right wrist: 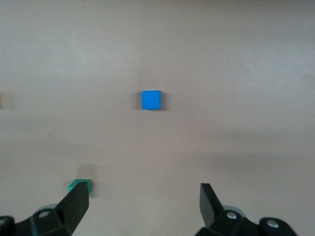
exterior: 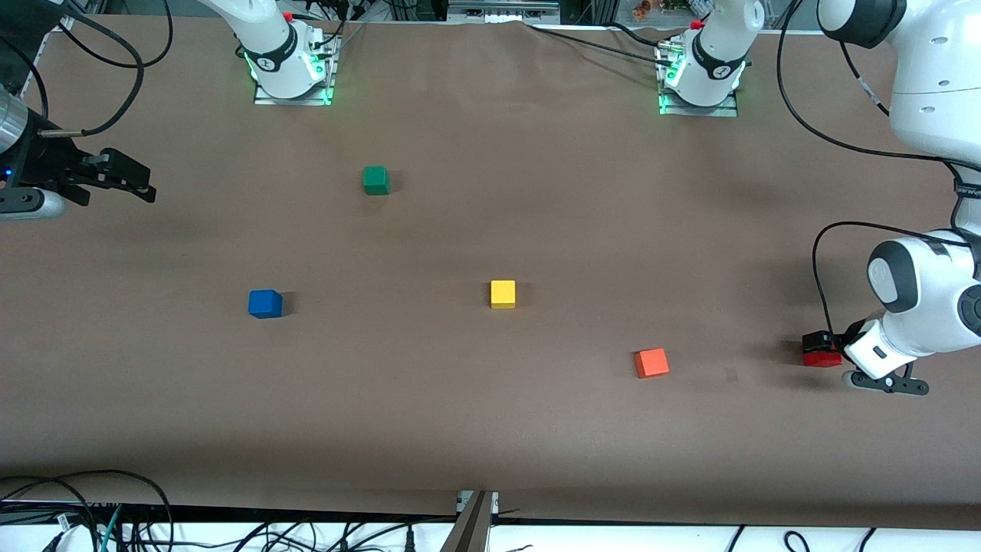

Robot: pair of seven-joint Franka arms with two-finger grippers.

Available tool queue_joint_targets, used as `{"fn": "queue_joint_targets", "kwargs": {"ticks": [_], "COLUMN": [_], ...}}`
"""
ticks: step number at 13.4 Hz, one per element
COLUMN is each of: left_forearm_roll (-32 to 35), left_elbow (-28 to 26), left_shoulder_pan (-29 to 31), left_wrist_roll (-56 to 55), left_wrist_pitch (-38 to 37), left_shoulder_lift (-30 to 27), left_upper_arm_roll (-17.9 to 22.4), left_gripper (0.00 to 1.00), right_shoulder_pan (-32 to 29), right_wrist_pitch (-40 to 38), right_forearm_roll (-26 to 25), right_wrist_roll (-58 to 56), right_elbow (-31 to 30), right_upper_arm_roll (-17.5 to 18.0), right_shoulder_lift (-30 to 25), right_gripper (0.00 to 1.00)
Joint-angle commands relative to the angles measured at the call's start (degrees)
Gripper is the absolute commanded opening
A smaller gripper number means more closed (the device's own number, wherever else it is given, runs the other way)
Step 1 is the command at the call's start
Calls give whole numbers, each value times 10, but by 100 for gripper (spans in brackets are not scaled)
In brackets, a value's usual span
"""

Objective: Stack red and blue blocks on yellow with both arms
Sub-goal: 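Move the left gripper down over the red cube, then close the left gripper on the red cube and lift it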

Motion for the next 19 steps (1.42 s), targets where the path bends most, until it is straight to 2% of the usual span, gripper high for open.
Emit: {"fn": "queue_joint_targets", "kwargs": {"ticks": [1, 2, 4, 5, 6, 10, 13, 16, 19], "left_forearm_roll": [9, 9, 8, 8, 7, 4, 2, 2, -2], "left_elbow": [-1, -1, -1, -1, -1, 8, 10, 51, 89], "left_shoulder_pan": [13, 13, 13, 12, 12, 8, -7, -63, -142], "left_wrist_roll": [9, 9, 9, 8, 7, 3, -5, -62, -180], "left_wrist_pitch": [14, 14, 13, 12, 11, 8, -13, -94, -163], "left_shoulder_lift": [4, 4, 4, 4, 4, -1, -25, -52, -66], "left_upper_arm_roll": [-4, -4, -5, -5, -5, -7, -29, -53, -68], "left_gripper": [100, 97, 40, 18, 1, 0, 0, 0, 0], "right_shoulder_pan": [-6, -6, -6, -6, -6, -6, -5, -6, -7], "right_wrist_pitch": [-14, -14, -14, -13, -10, -14, -10, -11, -12], "right_forearm_roll": [-8, -8, -8, -8, -9, -15, -16, -16, -16], "right_wrist_roll": [3, 3, 2, 2, 2, 3, 3, 2, -12], "right_elbow": [17, 17, 17, 17, 17, 18, 16, 16, 15], "right_upper_arm_roll": [2, 2, 2, 2, 2, 3, 3, 3, 2], "right_shoulder_lift": [8, 8, 8, 8, 8, 8, 14, 42, 51], "right_gripper": [100, 100, 100, 100, 100, 100, 100, 100, 100]}}
